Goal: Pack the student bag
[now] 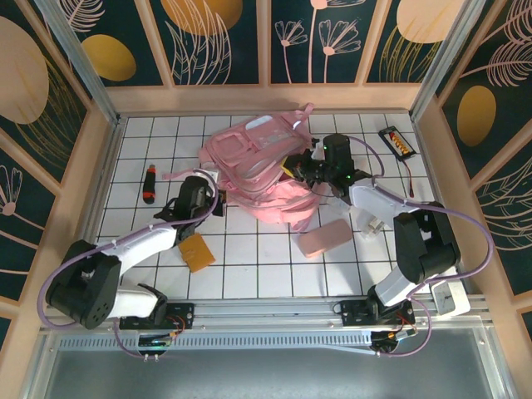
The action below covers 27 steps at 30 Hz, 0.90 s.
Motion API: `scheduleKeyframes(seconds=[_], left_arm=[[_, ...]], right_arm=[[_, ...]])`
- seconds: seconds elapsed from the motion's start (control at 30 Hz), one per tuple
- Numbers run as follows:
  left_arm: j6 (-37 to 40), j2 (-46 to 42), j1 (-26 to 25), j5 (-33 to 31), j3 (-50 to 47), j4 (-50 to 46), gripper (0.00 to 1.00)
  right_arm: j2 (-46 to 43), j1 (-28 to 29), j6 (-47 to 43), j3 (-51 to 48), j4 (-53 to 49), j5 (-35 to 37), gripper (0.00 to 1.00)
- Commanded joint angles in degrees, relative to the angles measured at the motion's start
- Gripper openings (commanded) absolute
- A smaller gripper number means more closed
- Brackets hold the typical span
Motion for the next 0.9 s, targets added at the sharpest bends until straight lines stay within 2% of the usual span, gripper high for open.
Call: scheduleKeyframes(seconds=[0.0, 0.03, 0.07, 0.1, 0.2, 0.3, 0.43, 0.5, 0.63, 0.7, 0.87], left_arm=[[3.69, 2.01, 0.46, 23.76, 2.47, 9.23, 0.26], [1.03, 3.03, 0.27, 30.39, 2.93, 12.76, 0.39], [-2.13, 4.15, -0.45, 35.29, 3.36, 16.40, 0.44], [-2.89, 4.65, -1.86, 36.71, 4.07, 17.41, 0.47], [1.05, 5.54, -5.68, 37.50, 5.89, 14.75, 0.50], [-1.75, 8.19, -6.04, 40.15, 6.35, 16.73, 0.50], [-6.28, 11.58, -6.04, 37.64, 8.08, 17.88, 0.51], [-9.23, 14.00, -5.95, 34.39, 11.10, 14.66, 0.52], [-15.03, 17.70, -5.80, 31.12, 15.07, 12.31, 0.60], [-18.55, 18.19, -5.39, 30.35, 14.96, 14.77, 0.68], [-30.19, 17.29, -2.29, 27.61, 12.18, 21.00, 0.67]], right_arm=[[-2.20, -0.12, -0.11, 3.38, 3.15, -5.00, 0.00], [-1.94, -0.09, 0.07, 3.42, 3.21, -4.80, 0.00], [-1.59, 0.04, 0.49, 3.28, 3.61, -4.75, 0.00], [-1.17, 0.15, 0.91, 3.31, 4.29, -5.02, 0.00], [-0.62, 0.28, 2.15, 3.17, 5.49, -5.06, 0.00], [-0.50, 0.38, 2.98, 3.24, 5.95, -5.20, 0.00], [-0.18, 0.57, 2.98, 4.26, 4.53, -5.84, 0.00], [-0.09, 0.63, 3.29, 4.54, 3.95, -5.76, 0.00], [-0.18, 1.08, 4.04, 4.59, 3.82, -5.76, 0.00], [-0.26, 1.38, 4.25, 4.61, 3.92, -5.69, 0.00], [-0.50, 1.83, 4.12, 4.44, 3.51, -5.68, 0.00]])
